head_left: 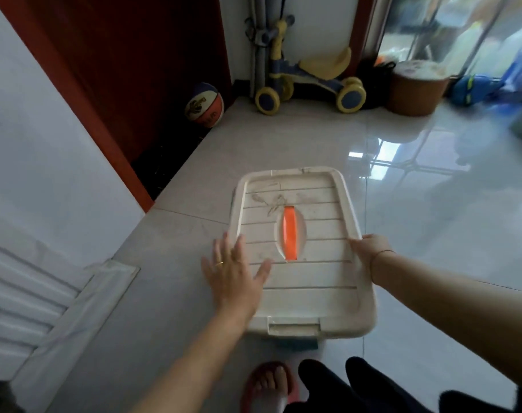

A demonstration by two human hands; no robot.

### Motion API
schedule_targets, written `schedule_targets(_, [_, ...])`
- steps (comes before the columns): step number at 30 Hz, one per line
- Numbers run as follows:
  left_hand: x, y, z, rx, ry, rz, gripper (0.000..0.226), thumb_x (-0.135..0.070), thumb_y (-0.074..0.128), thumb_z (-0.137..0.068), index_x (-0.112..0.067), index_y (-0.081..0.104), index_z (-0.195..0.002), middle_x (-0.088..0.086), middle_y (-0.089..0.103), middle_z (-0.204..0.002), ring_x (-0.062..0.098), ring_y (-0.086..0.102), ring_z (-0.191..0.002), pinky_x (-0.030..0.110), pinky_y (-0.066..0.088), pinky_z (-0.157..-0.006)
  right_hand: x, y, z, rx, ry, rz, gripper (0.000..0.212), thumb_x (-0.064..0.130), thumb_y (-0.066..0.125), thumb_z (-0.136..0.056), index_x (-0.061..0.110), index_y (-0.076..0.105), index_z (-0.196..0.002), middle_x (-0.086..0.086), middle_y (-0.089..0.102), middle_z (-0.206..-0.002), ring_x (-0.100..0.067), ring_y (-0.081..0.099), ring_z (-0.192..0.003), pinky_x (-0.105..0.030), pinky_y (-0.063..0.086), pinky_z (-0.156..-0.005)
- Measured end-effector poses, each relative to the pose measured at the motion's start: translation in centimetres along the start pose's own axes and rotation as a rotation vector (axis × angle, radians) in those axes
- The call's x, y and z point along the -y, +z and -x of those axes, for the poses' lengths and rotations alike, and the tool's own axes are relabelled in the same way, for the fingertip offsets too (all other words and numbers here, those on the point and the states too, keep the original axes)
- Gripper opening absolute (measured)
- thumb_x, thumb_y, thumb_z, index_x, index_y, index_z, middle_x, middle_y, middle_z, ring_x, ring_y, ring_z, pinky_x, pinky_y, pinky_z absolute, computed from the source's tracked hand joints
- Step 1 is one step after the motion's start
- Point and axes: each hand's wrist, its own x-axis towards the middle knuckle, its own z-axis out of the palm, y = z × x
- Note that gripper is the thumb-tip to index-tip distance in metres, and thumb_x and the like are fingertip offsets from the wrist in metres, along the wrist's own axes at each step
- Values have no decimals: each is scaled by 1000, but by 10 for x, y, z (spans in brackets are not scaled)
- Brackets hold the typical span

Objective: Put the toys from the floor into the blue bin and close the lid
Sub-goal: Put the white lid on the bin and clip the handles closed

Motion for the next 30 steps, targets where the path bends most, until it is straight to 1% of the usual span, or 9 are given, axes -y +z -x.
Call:
schedule_targets(3, [34,7,-43,208,-416,260,96,-65,49,-82,-10,9,-150,14,16,-157,31,21,-143,48,18,-117,-5,16,-18,-55,53,148,36,31,48,-89,7,60,-113,-23,54,-118,-37,50,-106,-37,42,-92])
schedule_targets(5, [43,22,-57,395,-596,651,101,-71,61,-69,-3,36,-140,19,48,-140,33,51,-124,45,39,-107,-13,26,-27,6,34,55,35,27,45,-93,5,50,-119,-23,52,-118,-32,49,-97,-38,41,-89])
schedule_targets(7, [38,27,-56,369,-638,725,82,-69,60,-71,-2,57,-118,16,65,-116,32,63,-102,43,50,-94,-19,31,-32,87,-5,59,32,26,40,-97,4,40,-120,-21,50,-108,-29,45,-93,-40,39,-87])
schedule_targets(12, [-5,51,-25,120,-756,768,54,-47,54,-89,3,57,-110,17,64,-108,34,62,-100,36,49,-80,-5,9,-66,114,-240,252,33,24,42,-96,12,42,-127,-19,56,-116,-34,54,-101,-38,41,-89])
schedule_targets(17, [-74,88,22,317,-982,1101,39,-46,52,-91,-9,62,-87,15,68,-104,28,64,-90,36,53,-79,5,-21,-74,-64,-283,706,56,51,34,-93,31,20,-143,-14,35,-144,-34,34,-133,-47,21,-107])
schedule_targets(20, [-103,92,33,695,-987,1223,44,-53,51,-89,-12,62,-97,11,68,-95,27,65,-81,29,53,-62,-22,-46,-41,-178,-359,813,81,60,41,-88,28,0,-149,-7,5,-158,-28,8,-145,-50,1,-114])
schedule_targets(22, [-120,93,38,918,-937,1246,46,-57,50,-88,-14,63,-95,9,69,-87,24,65,-74,29,51,-65,-50,-64,-15,-268,-262,741,96,64,51,-80,29,-7,-148,-4,-1,-158,-29,6,-145,-53,5,-114])
schedule_targets(26, [-144,93,49,1180,-778,1210,71,-67,37,-86,-6,60,-114,14,68,-103,26,63,-92,39,37,-100,-106,-80,-19,-100,394,-11,122,66,77,-56,16,14,-148,-17,31,-146,-39,39,-130,-52,37,-104])
schedule_targets(30, [-128,61,42,1487,-337,906,81,-66,31,-89,3,49,-128,18,64,-121,25,63,-107,34,48,-94,-138,-86,-41,95,332,-357,86,64,74,-58,6,58,-119,-13,66,-114,-31,64,-102,-47,49,-96])
